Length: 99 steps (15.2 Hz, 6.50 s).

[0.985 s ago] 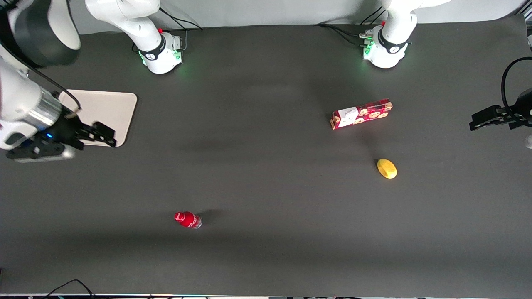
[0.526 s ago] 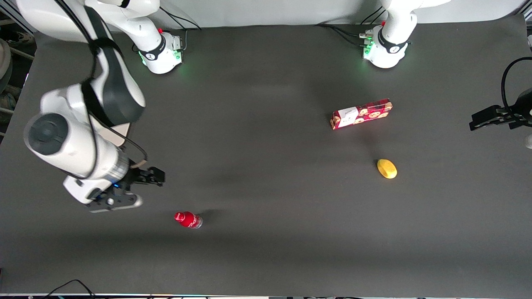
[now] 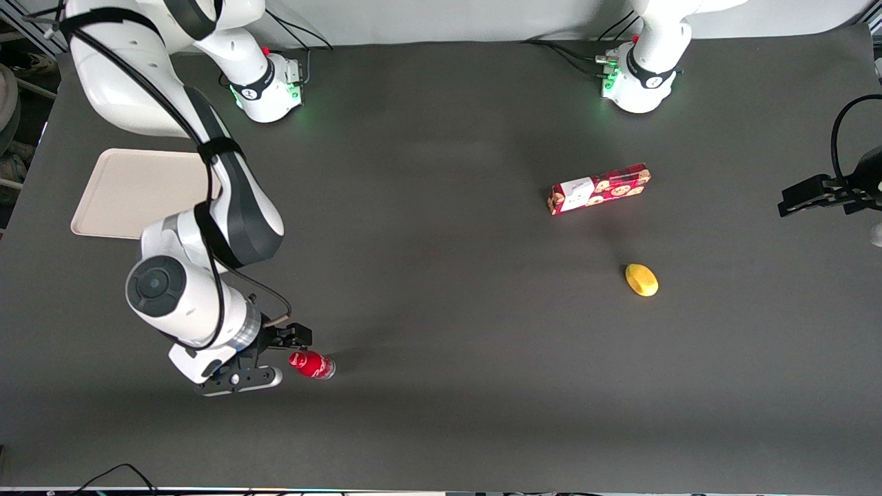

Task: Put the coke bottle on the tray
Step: 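Lower the open right gripper around the bottle and close it, then lift the bottle and carry it with the right gripper over the tray, then lower the bottle onto the tray's rim area with the right gripper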

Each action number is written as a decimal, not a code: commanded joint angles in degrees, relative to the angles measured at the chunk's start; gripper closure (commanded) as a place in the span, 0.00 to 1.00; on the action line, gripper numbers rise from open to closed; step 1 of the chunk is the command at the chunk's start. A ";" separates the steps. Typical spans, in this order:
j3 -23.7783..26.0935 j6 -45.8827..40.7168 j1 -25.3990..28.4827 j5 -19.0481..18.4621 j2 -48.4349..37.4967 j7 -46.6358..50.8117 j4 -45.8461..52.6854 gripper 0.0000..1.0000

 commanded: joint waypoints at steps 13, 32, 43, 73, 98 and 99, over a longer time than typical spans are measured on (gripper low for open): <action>3.71 2.62 -0.87 -5.98 6.10 0.41 2.82 0.01; 4.32 -0.61 -1.49 -5.27 4.61 5.48 2.64 1.00; 2.49 -15.48 -12.37 -4.92 -22.43 1.39 -17.36 1.00; -57.72 26.26 -15.55 -2.46 -51.03 -72.54 -72.76 1.00; -57.73 29.43 -15.56 1.31 -45.49 -73.25 -72.15 0.00; -57.38 29.34 -14.77 1.41 -45.84 -72.90 -71.37 0.00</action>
